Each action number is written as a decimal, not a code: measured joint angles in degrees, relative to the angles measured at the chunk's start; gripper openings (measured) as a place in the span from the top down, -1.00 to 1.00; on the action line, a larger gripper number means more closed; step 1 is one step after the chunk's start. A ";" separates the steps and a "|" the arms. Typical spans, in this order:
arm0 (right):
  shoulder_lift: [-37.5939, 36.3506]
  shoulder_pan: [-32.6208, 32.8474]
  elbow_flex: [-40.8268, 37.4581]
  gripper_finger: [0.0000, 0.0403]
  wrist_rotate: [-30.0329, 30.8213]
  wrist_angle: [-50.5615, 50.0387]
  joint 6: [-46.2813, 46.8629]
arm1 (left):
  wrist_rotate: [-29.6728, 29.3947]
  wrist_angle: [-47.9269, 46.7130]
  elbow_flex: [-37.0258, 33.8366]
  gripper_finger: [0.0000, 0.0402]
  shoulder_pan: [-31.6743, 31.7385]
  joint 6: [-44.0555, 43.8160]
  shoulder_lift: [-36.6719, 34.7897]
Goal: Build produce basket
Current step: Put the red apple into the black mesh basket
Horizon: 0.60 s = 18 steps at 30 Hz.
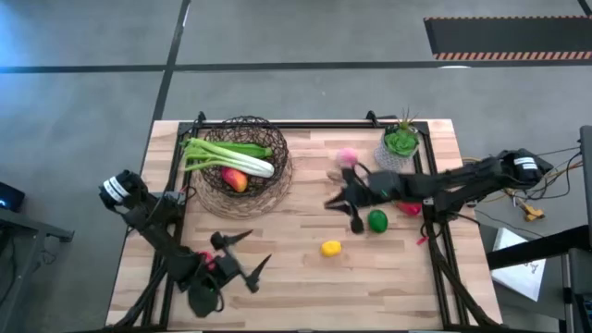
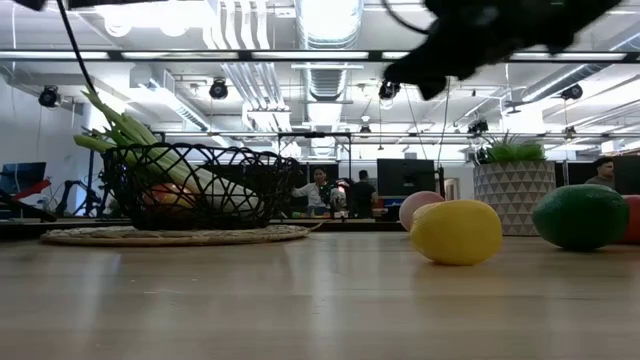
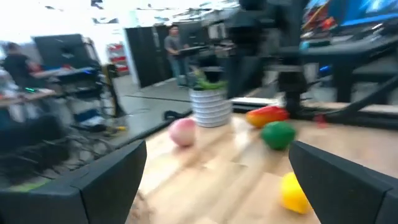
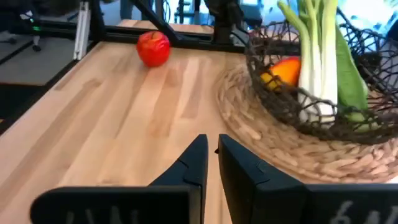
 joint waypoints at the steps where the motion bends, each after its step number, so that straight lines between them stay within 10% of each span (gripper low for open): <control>1: -0.85 2.24 -2.22 0.86 2.95 1.68 0.33 | -0.01 0.00 0.05 -0.88 1.19 -0.10 0.00; 10: -2.27 18.39 -14.00 0.86 22.28 10.42 8.49 | 8.34 0.04 3.61 -0.88 11.72 1.99 -0.61; 18: 2.47 22.68 -17.93 0.86 26.00 21.42 10.17 | 14.78 -4.71 13.04 -0.88 11.22 12.80 -0.70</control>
